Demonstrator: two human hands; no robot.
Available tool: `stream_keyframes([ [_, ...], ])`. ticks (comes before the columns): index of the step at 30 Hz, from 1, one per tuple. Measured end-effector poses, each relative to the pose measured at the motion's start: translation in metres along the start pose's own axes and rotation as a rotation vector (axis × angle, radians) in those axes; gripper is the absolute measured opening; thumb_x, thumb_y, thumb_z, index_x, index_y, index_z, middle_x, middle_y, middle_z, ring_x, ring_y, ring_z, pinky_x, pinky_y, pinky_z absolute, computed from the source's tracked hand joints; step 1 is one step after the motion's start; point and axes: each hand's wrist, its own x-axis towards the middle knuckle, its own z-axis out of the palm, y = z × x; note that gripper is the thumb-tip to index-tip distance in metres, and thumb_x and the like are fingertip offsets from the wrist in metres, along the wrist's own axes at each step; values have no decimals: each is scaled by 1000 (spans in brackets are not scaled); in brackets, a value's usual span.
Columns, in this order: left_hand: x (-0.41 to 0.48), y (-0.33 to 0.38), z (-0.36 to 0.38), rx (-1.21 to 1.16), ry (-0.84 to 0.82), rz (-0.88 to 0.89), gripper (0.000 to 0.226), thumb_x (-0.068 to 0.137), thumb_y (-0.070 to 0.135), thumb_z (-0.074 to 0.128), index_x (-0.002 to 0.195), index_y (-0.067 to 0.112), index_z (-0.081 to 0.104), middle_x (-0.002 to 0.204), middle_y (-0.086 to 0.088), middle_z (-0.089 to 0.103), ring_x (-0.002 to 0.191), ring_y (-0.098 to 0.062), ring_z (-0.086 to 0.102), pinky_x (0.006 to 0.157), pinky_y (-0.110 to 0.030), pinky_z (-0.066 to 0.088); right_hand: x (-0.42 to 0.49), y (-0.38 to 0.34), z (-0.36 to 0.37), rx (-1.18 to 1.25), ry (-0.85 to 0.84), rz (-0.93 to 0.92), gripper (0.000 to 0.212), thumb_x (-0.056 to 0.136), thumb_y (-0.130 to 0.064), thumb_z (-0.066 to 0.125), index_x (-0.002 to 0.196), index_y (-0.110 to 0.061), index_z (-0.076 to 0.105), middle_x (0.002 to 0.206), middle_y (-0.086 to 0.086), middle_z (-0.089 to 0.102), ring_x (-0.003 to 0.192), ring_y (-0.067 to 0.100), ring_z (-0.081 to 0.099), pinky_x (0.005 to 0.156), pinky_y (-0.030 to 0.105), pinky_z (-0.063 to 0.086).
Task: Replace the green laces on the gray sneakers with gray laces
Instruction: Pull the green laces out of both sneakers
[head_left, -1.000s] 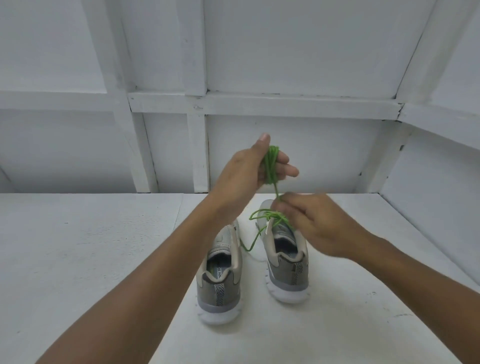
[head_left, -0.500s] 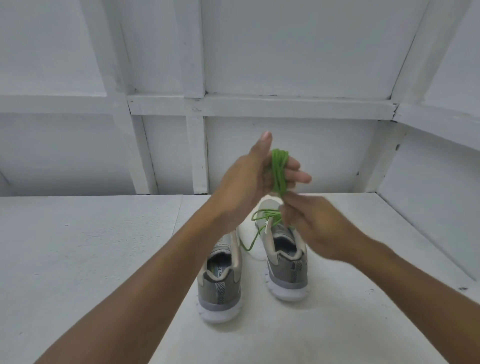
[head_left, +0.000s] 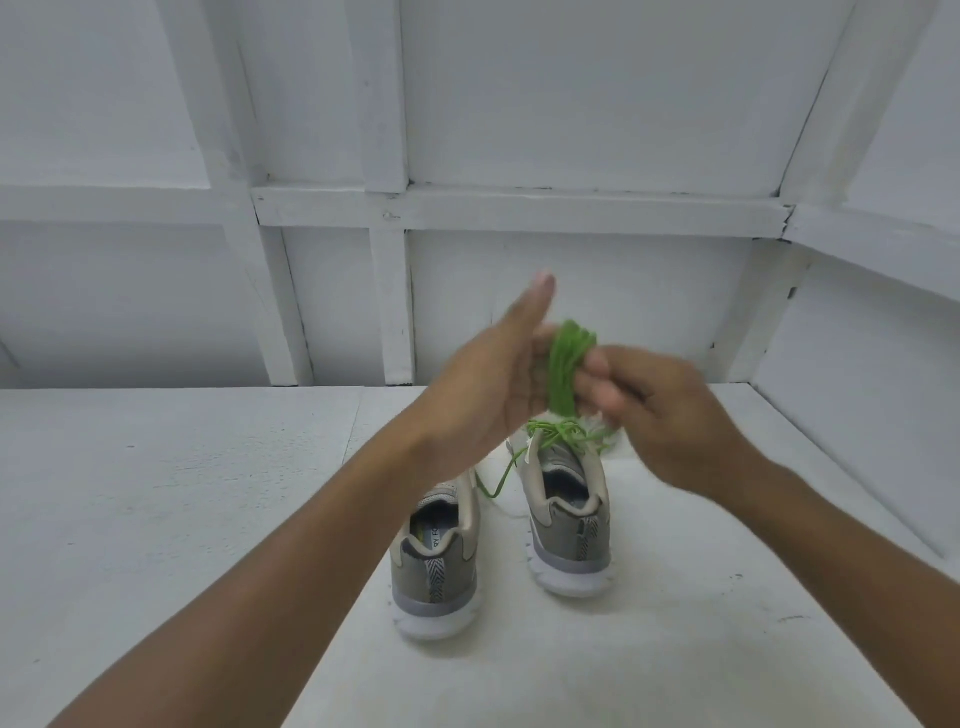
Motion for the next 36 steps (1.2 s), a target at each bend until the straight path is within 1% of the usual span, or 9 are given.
stream_keyframes([
  [2,4,6,-1,-166,92,88,61,92,55,31,94,3,63,89,-12,73,85,-22,67,85,-30,52,-13,-3,12,-21,-173,98,29,100,-14,46,121,-29,60,80,-23,64,73,-1,58,66,9,42],
  [5,10,0,-13,262,357,178,54,94,56,31,101,14,65,105,-3,73,104,-18,66,101,-35,45,-24,-14,13,-76,-414,45,27,102,-20,44,121,-31,60,82,-4,63,76,13,57,65,23,46],
  [9,-1,-16,-20,789,228,-41,73,85,75,21,102,23,69,105,9,72,107,-9,62,104,-40,43,-9,-24,-21,-77,-193,-66,16,96,-19,52,96,-31,63,70,-18,60,64,2,58,58,9,40],
  [14,-5,-11,-2,276,-37,-123,73,94,63,17,84,8,65,74,-7,70,84,-26,67,92,-36,48,7,-2,-26,-74,83,-27,25,95,-12,58,107,-29,71,72,-20,64,65,1,59,62,6,40],
  [18,3,3,1,-242,179,-7,58,100,48,26,84,4,61,71,-11,68,76,-25,64,77,-29,53,-16,7,7,-104,-164,101,37,100,-16,48,110,-48,64,76,-2,67,65,15,57,66,35,50],
  [22,7,-11,-8,207,461,21,55,99,56,27,99,15,65,99,2,75,104,-16,65,98,-35,43,-32,-10,9,-235,-422,100,33,101,-10,40,125,-21,60,72,-24,58,74,-3,53,64,17,43],
  [26,-4,-31,-2,668,348,-156,68,92,69,15,91,24,65,92,10,71,98,-13,61,89,-27,41,-24,-24,-12,-249,-132,-6,21,96,-20,52,103,-26,71,80,-17,67,75,0,59,66,19,46],
  [30,-5,-35,8,576,262,-231,80,92,69,14,81,14,70,76,1,74,80,-16,67,87,-29,49,-16,-21,-17,-180,110,-30,14,94,-13,58,93,-16,72,77,-13,68,76,-2,61,66,6,40],
  [36,-9,-34,7,173,199,-177,51,101,38,41,60,10,53,48,-6,46,57,-24,50,67,-31,43,-26,-9,3,249,174,213,19,87,-3,66,93,-18,75,86,-10,74,81,5,68,73,12,49],
])
